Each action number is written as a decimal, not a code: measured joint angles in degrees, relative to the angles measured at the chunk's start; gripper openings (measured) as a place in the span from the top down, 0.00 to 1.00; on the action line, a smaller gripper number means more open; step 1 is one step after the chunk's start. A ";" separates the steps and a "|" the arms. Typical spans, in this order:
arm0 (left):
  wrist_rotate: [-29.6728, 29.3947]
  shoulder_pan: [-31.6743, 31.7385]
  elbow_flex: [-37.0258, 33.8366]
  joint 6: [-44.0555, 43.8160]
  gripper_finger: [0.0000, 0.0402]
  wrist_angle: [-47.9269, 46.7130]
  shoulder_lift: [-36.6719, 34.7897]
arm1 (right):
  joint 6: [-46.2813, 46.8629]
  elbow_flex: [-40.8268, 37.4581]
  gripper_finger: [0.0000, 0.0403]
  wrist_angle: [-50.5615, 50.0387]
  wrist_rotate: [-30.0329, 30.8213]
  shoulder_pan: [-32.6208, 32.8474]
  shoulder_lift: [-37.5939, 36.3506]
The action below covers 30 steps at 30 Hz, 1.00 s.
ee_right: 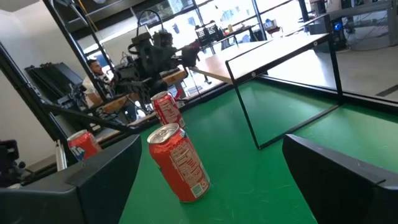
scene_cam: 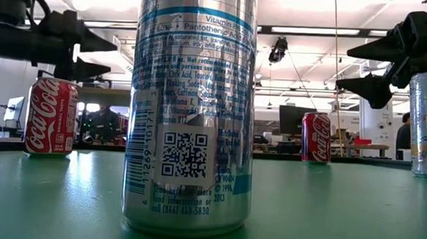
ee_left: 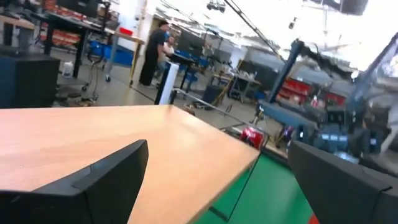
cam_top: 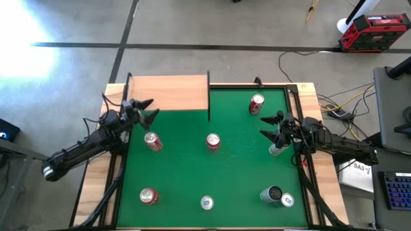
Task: Place canned beverage on shelf
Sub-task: Put the bottom red white soda can on the shelf
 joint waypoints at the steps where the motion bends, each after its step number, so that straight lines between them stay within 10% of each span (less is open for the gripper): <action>1: -0.43 0.02 0.00 -0.88 0.07 0.92 0.69 | 0.00 -0.01 0.05 -0.01 0.00 -0.01 -0.02; 17: 1.66 -0.54 13.76 2.35 0.04 -8.83 7.69 | 0.00 -0.01 0.05 -0.03 -0.01 -0.02 0.00; 30: -0.08 -2.67 43.52 -21.19 0.04 -55.46 28.55 | 0.01 -0.01 0.05 -0.03 -0.01 -0.02 -0.02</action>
